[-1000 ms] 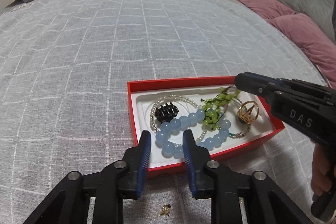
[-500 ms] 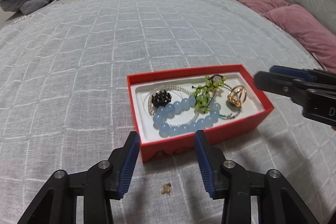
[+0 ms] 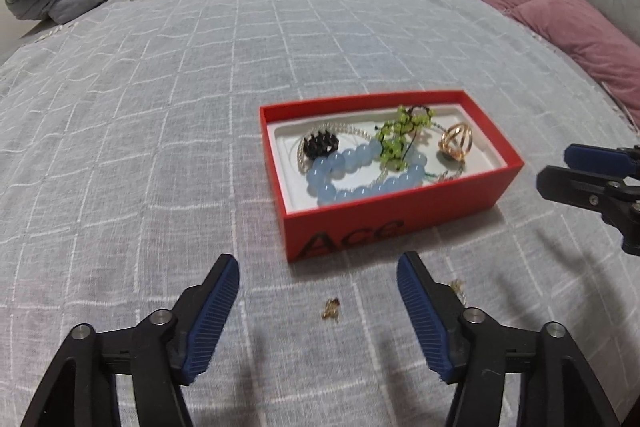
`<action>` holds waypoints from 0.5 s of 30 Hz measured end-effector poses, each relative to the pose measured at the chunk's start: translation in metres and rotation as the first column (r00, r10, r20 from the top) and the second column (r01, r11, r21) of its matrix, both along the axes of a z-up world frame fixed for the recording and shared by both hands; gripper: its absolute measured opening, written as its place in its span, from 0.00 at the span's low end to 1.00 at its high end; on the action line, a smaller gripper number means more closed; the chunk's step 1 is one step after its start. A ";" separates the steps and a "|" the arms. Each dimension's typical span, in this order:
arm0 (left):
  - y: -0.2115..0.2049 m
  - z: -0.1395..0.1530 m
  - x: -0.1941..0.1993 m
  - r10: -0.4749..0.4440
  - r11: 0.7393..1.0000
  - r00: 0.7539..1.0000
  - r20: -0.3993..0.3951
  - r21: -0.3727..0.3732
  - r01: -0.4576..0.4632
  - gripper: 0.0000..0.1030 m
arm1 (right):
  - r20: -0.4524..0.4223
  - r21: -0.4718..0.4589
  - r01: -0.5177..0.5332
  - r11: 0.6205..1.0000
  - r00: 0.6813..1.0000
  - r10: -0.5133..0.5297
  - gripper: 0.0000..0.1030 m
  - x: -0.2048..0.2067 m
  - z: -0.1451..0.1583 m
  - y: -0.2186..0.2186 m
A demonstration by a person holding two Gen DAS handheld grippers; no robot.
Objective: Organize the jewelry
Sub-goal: 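Withdraw both tools from the box toward the small gold earrings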
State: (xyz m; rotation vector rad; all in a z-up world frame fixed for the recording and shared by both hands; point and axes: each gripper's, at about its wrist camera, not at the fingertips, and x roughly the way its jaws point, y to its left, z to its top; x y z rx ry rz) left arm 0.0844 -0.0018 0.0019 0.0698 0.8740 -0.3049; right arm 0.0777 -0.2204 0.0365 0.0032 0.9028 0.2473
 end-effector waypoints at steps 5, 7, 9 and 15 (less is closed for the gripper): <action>0.002 -0.005 -0.007 0.004 1.000 1.000 -0.009 0.030 -0.004 0.77 | -0.019 -0.020 -0.009 1.000 1.000 0.008 0.65 -0.012 -0.006 -0.001; 0.005 -0.008 -0.010 0.007 0.999 1.000 -0.012 0.042 -0.007 0.78 | -0.026 -0.029 -0.013 1.000 1.000 0.012 0.65 -0.017 -0.009 -0.001; 0.007 -0.012 -0.012 0.011 0.999 1.000 -0.019 0.053 -0.010 0.78 | -0.035 -0.036 -0.015 0.999 0.999 0.014 0.66 -0.021 -0.011 -0.002; 0.008 -0.029 -0.016 0.010 0.995 0.999 -0.047 0.097 -0.005 0.78 | -0.058 -0.069 -0.015 0.998 0.998 0.011 0.71 -0.031 -0.024 0.001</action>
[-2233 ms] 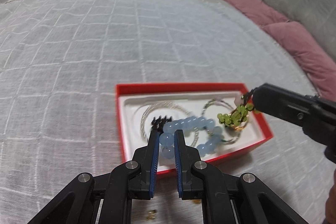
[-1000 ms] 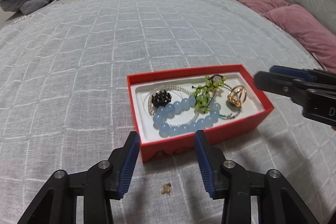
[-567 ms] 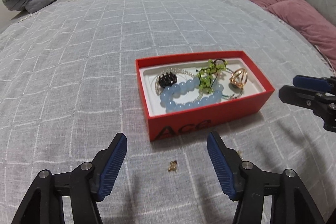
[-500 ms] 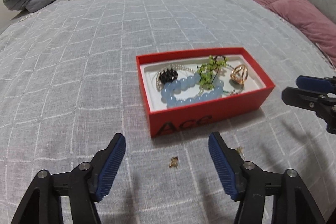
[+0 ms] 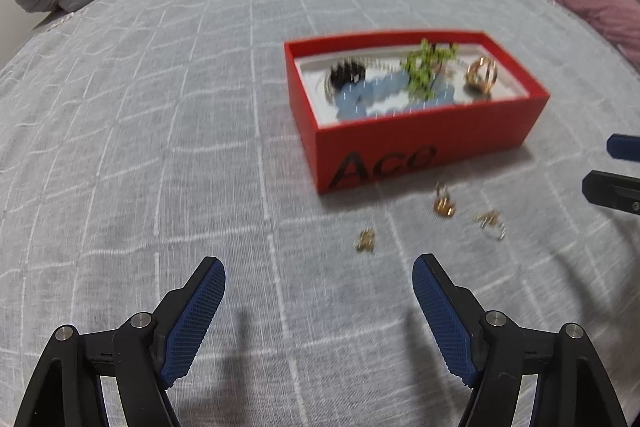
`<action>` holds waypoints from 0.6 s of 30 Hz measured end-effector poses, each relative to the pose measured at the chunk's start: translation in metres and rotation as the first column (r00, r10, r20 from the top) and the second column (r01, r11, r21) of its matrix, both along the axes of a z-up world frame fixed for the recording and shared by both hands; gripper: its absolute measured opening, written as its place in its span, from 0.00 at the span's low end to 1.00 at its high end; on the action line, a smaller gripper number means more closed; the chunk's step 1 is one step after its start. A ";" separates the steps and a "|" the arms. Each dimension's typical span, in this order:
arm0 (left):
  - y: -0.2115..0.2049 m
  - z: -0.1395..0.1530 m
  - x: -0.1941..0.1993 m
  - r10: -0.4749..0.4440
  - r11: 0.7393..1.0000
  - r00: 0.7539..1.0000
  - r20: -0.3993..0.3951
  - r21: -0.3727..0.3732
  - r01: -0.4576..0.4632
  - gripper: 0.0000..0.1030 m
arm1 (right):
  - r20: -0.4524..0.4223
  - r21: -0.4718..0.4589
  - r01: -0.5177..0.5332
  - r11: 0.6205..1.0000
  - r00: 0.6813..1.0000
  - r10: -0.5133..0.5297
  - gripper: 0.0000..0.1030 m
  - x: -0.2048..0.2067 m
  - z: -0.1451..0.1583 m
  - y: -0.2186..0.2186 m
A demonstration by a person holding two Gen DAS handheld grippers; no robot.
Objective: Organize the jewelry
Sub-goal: 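Withdraw both tools from the box toward the small gold earrings, then grasp a gold stud earring with the left tool while the right grasps the chain earring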
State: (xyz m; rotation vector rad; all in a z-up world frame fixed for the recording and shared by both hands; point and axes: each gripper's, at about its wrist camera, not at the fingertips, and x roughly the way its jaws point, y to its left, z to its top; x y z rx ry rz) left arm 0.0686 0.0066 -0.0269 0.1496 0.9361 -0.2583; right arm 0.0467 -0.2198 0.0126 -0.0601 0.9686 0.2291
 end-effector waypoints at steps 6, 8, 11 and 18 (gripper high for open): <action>-0.005 -0.016 0.000 -0.012 0.999 1.000 -0.016 0.048 0.012 0.79 | -0.038 -0.050 -0.030 0.998 0.999 0.029 0.71 -0.005 -0.019 0.010; -0.007 -0.020 0.001 -0.015 0.998 1.000 -0.024 0.056 0.017 0.79 | -0.051 -0.064 -0.045 0.997 0.998 0.042 0.71 -0.006 -0.025 0.015; -0.010 -0.023 0.003 -0.023 0.998 0.999 -0.031 0.056 0.025 0.79 | -0.062 -0.092 -0.067 0.994 0.996 0.061 0.71 -0.007 -0.032 0.022; -0.012 -0.027 0.008 -0.039 0.999 0.999 -0.032 0.011 0.039 0.67 | -0.079 -0.111 -0.090 0.990 0.994 0.081 0.71 -0.009 -0.040 0.029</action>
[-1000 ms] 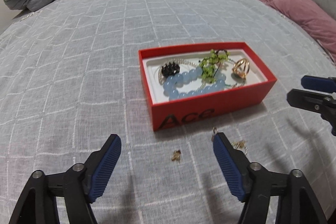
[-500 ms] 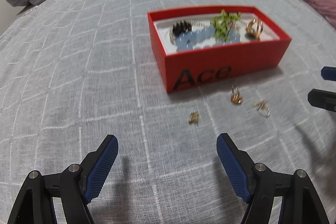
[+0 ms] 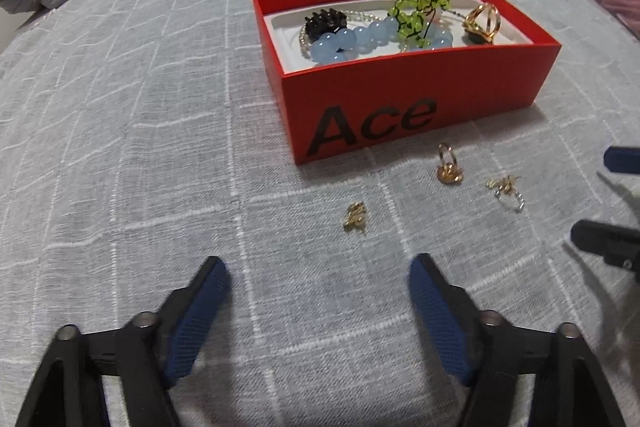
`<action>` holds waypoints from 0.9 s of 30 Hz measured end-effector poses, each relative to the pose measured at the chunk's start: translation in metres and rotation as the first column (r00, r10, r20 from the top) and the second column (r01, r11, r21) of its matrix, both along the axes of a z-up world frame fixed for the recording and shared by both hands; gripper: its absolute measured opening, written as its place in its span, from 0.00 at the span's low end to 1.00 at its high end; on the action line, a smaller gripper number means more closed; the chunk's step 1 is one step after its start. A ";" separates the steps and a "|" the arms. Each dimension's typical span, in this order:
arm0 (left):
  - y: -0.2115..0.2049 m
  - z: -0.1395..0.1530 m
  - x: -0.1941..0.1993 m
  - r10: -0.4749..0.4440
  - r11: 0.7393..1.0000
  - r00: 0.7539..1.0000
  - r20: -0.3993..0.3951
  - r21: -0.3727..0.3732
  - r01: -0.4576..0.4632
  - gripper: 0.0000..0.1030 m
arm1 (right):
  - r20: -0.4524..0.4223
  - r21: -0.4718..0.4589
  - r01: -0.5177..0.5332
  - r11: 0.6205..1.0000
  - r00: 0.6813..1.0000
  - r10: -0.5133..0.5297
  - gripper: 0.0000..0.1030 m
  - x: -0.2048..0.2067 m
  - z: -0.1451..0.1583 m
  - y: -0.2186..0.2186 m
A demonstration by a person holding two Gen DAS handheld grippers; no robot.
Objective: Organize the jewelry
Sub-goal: 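Grasp a gold stud earring with the left tool while the right grasps the chain earring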
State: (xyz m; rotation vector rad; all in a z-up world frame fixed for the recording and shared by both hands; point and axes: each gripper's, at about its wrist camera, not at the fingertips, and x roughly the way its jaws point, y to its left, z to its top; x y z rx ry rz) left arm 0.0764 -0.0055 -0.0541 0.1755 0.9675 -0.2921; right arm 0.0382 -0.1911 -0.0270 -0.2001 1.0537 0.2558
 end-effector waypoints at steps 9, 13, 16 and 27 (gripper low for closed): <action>-0.005 0.000 0.007 -0.054 0.996 0.999 -0.003 -0.077 0.054 0.30 | -0.008 0.003 -0.006 1.000 1.000 0.006 0.71 0.001 -0.004 0.001; -0.011 0.000 0.011 -0.068 0.994 0.998 0.004 -0.084 0.068 0.23 | -0.006 0.019 -0.012 1.000 1.000 0.013 0.71 0.000 -0.006 0.004; -0.012 -0.001 0.014 -0.064 0.994 0.998 0.004 -0.087 0.064 0.13 | -0.009 0.048 -0.020 0.999 1.000 0.020 0.71 0.002 -0.009 0.008; -0.009 0.005 0.005 -0.052 0.995 0.999 0.002 -0.086 0.052 0.06 | 0.026 0.146 -0.038 0.989 0.999 0.034 0.71 0.012 -0.015 0.024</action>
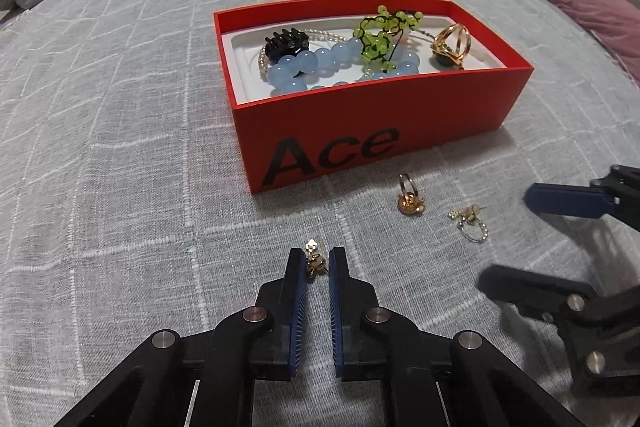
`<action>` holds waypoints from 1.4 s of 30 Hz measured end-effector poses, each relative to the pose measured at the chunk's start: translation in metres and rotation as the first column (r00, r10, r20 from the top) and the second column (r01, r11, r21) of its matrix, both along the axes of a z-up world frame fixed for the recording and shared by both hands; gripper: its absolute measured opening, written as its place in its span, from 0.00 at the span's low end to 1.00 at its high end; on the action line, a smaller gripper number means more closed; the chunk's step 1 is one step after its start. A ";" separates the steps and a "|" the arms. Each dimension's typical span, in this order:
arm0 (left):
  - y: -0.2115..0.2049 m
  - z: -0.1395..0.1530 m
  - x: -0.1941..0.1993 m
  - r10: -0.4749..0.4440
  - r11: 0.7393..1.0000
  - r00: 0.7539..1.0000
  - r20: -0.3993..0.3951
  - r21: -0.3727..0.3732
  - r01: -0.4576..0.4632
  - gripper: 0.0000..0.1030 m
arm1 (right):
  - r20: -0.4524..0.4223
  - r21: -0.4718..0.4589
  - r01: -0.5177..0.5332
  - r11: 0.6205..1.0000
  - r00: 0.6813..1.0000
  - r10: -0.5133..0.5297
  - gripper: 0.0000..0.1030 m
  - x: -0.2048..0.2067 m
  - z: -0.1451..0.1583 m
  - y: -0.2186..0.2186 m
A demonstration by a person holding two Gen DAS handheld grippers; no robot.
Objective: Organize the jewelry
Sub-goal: 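Grasp a gold stud earring with the left tool while the right grasps the chain earring, then carry both earrings into the red box and open both tools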
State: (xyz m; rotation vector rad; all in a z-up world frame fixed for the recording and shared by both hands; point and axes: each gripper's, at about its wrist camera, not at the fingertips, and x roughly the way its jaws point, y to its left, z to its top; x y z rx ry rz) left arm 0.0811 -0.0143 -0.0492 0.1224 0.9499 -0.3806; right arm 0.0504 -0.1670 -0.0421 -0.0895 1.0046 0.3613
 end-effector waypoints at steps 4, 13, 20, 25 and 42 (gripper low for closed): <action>0.004 0.003 -0.002 -0.003 1.000 1.000 0.007 -0.001 0.003 0.06 | 0.004 0.030 -0.005 1.000 1.000 0.005 0.56 0.006 -0.001 0.009; 0.010 0.006 -0.003 0.006 1.000 1.000 0.005 -0.014 -0.006 0.06 | 0.027 0.027 -0.039 0.999 0.999 0.039 0.32 0.012 -0.005 0.026; 0.013 0.008 -0.002 0.007 1.000 1.000 0.005 -0.019 -0.007 0.06 | 0.042 0.019 -0.046 0.999 0.998 0.045 0.17 0.010 -0.003 0.025; 0.013 0.008 -0.002 0.007 1.000 1.000 0.005 -0.019 -0.007 0.06 | 0.061 -0.004 -0.060 0.998 0.996 0.061 0.16 0.004 -0.001 0.026; 0.016 0.022 -0.007 0.004 0.999 1.000 0.026 -0.041 -0.003 0.06 | 0.085 0.011 -0.081 0.997 0.993 0.080 0.16 -0.013 0.016 0.016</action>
